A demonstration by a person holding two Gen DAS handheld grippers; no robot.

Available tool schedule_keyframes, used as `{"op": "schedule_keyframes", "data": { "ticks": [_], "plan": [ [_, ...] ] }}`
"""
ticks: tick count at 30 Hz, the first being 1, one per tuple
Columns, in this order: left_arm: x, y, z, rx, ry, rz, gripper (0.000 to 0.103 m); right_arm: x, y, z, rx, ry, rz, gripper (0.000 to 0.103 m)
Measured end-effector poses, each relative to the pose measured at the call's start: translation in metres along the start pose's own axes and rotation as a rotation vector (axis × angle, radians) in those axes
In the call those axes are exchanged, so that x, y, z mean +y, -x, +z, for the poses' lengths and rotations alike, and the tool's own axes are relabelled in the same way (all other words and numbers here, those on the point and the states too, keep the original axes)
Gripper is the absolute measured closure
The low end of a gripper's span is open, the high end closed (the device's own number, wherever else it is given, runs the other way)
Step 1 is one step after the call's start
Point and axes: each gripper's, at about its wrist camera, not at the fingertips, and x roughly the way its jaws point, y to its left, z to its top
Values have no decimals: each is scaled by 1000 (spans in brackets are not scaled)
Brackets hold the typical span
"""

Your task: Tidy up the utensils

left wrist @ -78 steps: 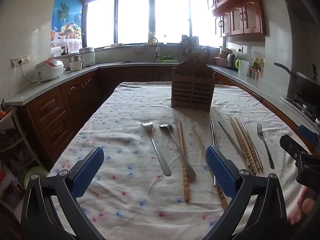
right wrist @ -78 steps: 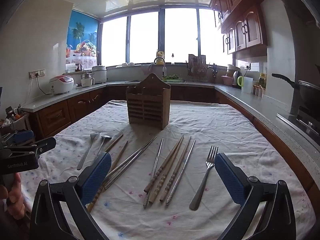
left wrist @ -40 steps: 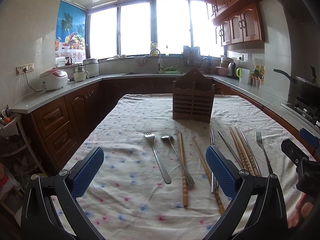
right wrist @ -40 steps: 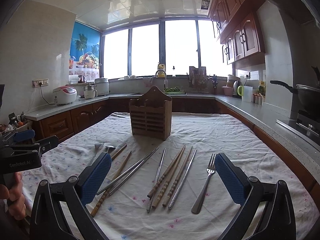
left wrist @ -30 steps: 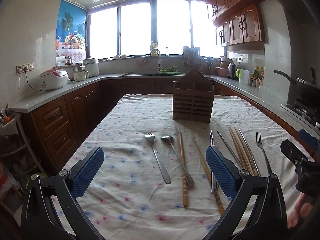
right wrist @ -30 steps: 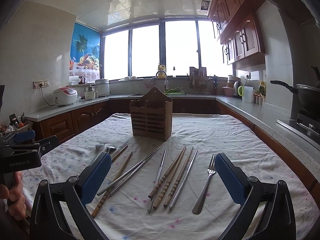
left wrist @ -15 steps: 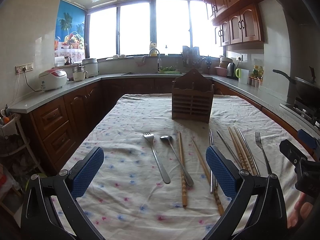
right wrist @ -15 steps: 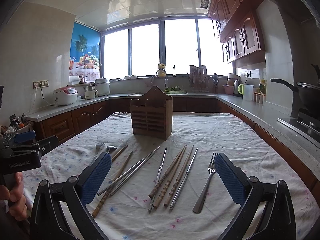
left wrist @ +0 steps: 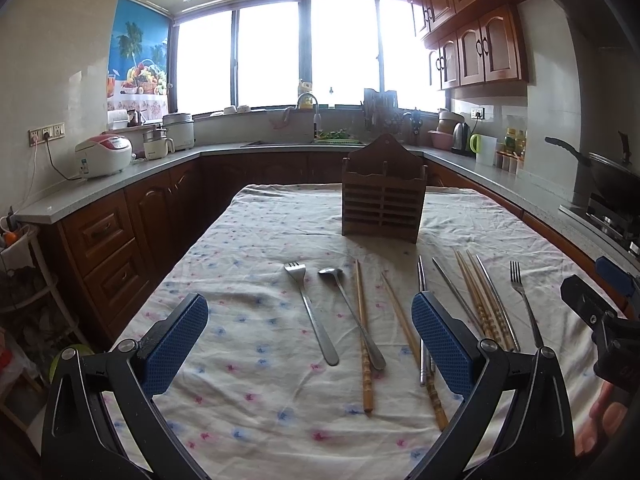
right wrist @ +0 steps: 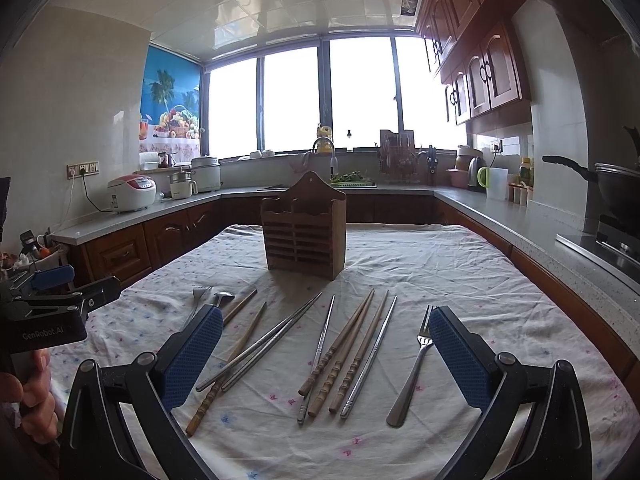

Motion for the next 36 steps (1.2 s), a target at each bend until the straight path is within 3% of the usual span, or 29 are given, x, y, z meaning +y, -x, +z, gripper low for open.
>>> {"op": "schedule_keyframes", "data": {
  "ticks": [11,21,26,36],
  "plan": [
    [2,-9,3,36,17,-31,0,-3,-3,6,21,-29,36,0],
    [-1,-42,20,141,18,-82,2,-17,-22,21,100,-82,36,1],
    [-8,-65,32,200,4,-123,14,-25,-36,26,144,-99,41,11],
    [-37,-119,49,354,-43,-229,35,-56,-88,31,295,-194,46,45]
  ]
}}
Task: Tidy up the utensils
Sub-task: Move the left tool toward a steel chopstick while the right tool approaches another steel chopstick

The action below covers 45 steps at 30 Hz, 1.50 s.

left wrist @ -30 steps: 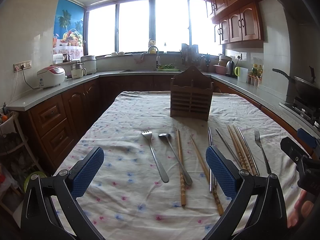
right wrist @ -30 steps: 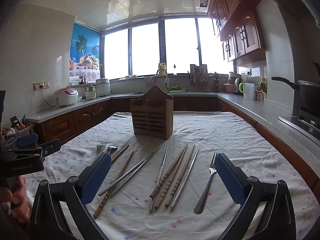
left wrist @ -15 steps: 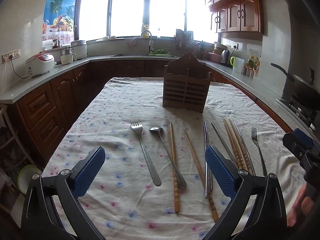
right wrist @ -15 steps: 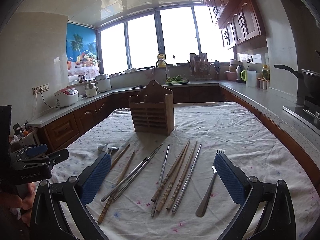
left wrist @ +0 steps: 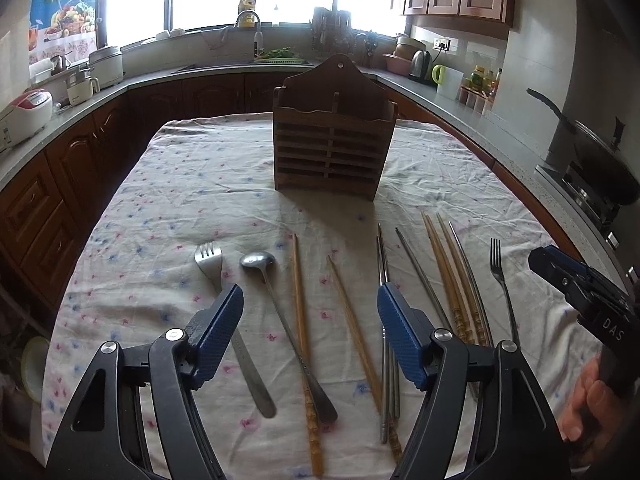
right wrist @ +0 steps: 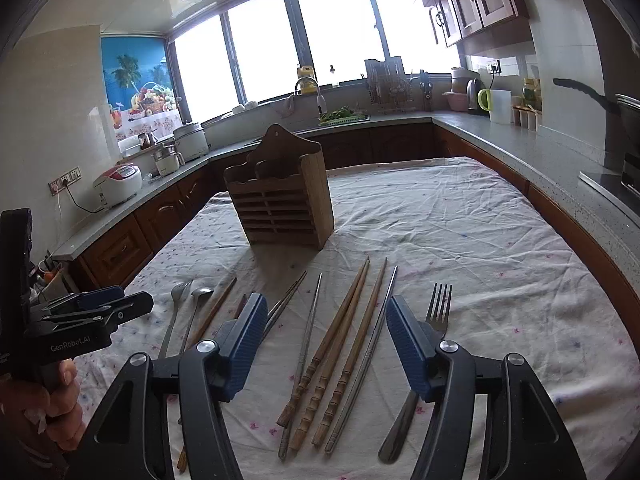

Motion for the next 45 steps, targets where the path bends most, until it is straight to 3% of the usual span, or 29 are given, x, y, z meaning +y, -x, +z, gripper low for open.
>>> {"op": "schedule_keyframes", "data": {
  "ticks": [10,18,22,35,39,45],
  "plan": [
    [-30,-56,23,145,-90,-67,50,-31,-55,18,136,-86,-6,69],
    [-47,-100,25,250,-168,-82,58,-42,-87,24,196,-102,-17,74],
    [-50,-116,20,300,-187,-84,70,-50,-99,26,216,-118,-23,76],
    [-38,-132,29,322,-147,-152,72,-62,-126,23,278,-136,-46,79],
    [-43,-136,31,314,-186,-121,74,-61,-134,25,292,-124,-55,80],
    [-42,-150,45,330,-164,-133,74,-66,-147,31,311,-102,-89,86]
  ]
}}
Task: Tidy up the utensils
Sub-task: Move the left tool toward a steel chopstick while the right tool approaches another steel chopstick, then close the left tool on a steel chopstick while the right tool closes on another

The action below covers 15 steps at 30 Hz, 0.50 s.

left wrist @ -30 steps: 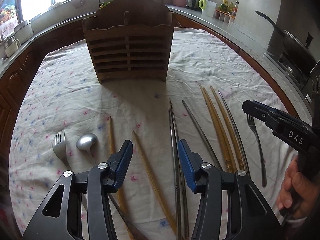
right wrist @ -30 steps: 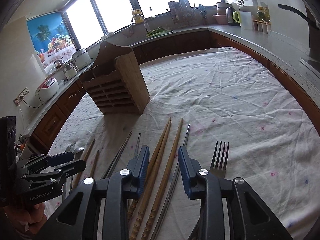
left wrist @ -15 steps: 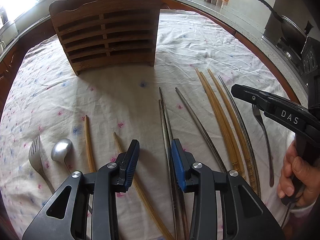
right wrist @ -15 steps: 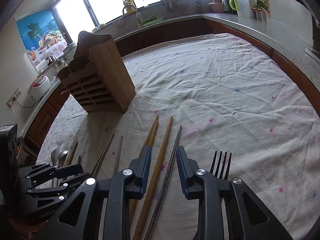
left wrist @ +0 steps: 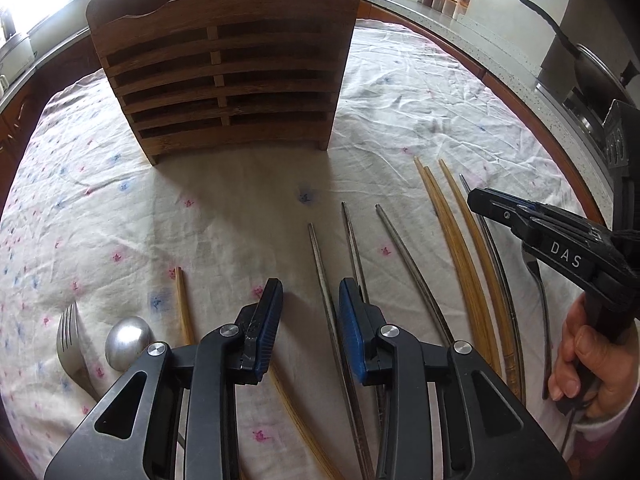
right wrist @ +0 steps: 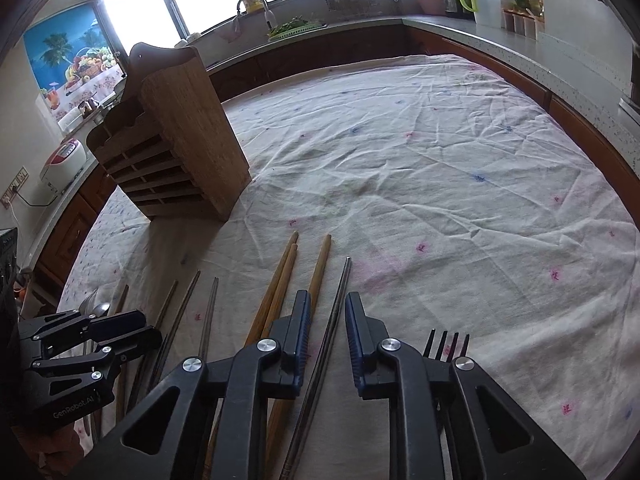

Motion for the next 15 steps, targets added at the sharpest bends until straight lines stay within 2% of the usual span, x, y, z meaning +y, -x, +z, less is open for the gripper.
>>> {"op": "schedule_keyframes", "data": {
  "ticks": [4,6,8,11,13,15],
  "plan": [
    [-4,-10,14,-3,-23,22,75,-1,-9,9,13,24,-35,88],
    [-11,-14,19,-8,-58,56,77,5,-13,12,19,57,-60,88],
    [-18,-15,20,-13,-87,70,87,10,-16,13,22,85,-88,87],
    [-25,-16,18,-25,-121,80,96,18,-17,12,25,132,-124,88],
    [-27,-16,19,-31,-122,83,97,19,-17,12,27,137,-113,95],
    [-25,-15,19,-29,-105,74,98,16,-16,13,29,114,-89,97]
  ]
}}
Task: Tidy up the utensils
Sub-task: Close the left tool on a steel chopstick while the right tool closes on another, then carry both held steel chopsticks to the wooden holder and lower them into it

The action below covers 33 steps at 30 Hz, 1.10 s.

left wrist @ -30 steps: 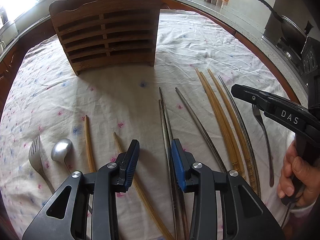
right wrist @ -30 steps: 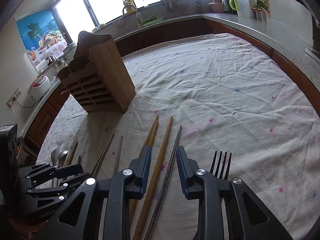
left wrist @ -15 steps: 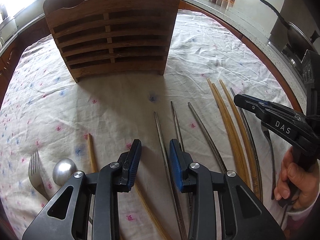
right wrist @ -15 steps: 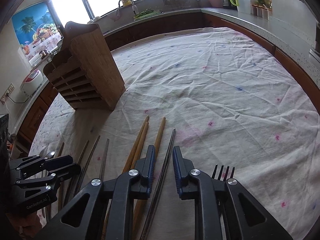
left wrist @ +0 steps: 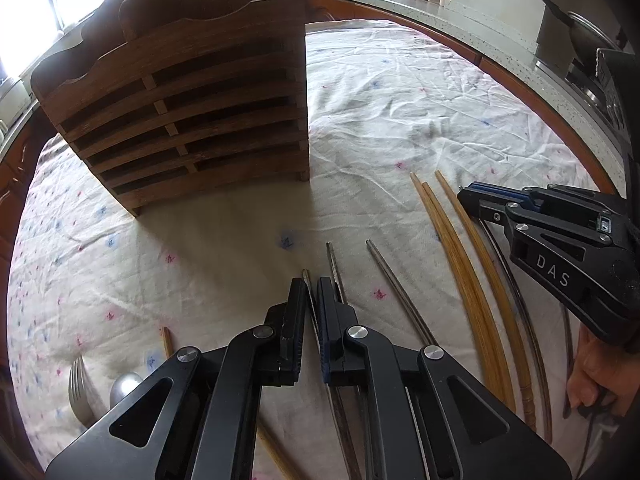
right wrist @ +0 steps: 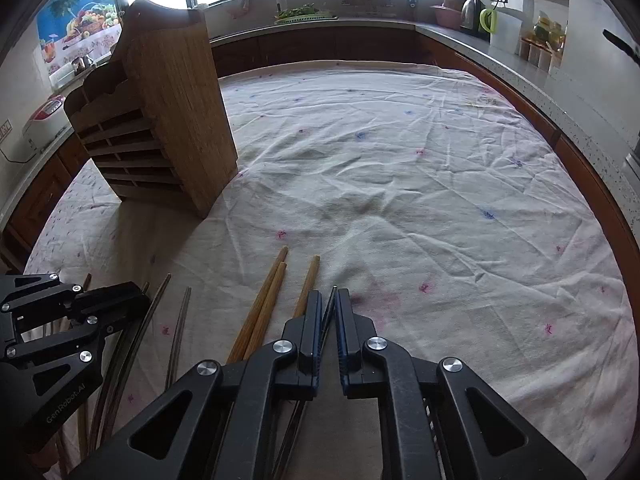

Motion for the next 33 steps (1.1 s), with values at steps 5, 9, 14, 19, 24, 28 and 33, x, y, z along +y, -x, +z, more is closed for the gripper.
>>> {"op": "schedule_keyframes", "data": {
  "ticks": [5,9,14,19,24,28,33],
  "plan": [
    [11,20,-5,-36,61,-50,100,-4,15,-4,-21,-69,89,99],
    [21,49,-6,-85,107,-99,100,-3,37,-6,-61,-96,140,99],
    [35,92,-11,-165,159,-143,100,4,74,-3,-128,-86,169,99],
    [47,136,-20,-247,194,-170,100,9,110,1,-196,-83,200,99],
    [57,176,-30,-322,212,-178,100,17,144,4,-267,-69,223,99],
    [65,202,-35,-390,223,-173,100,24,168,7,-318,-60,243,99],
    [77,223,-40,-448,236,-157,100,30,186,13,-368,-45,250,99]
  ]
}}
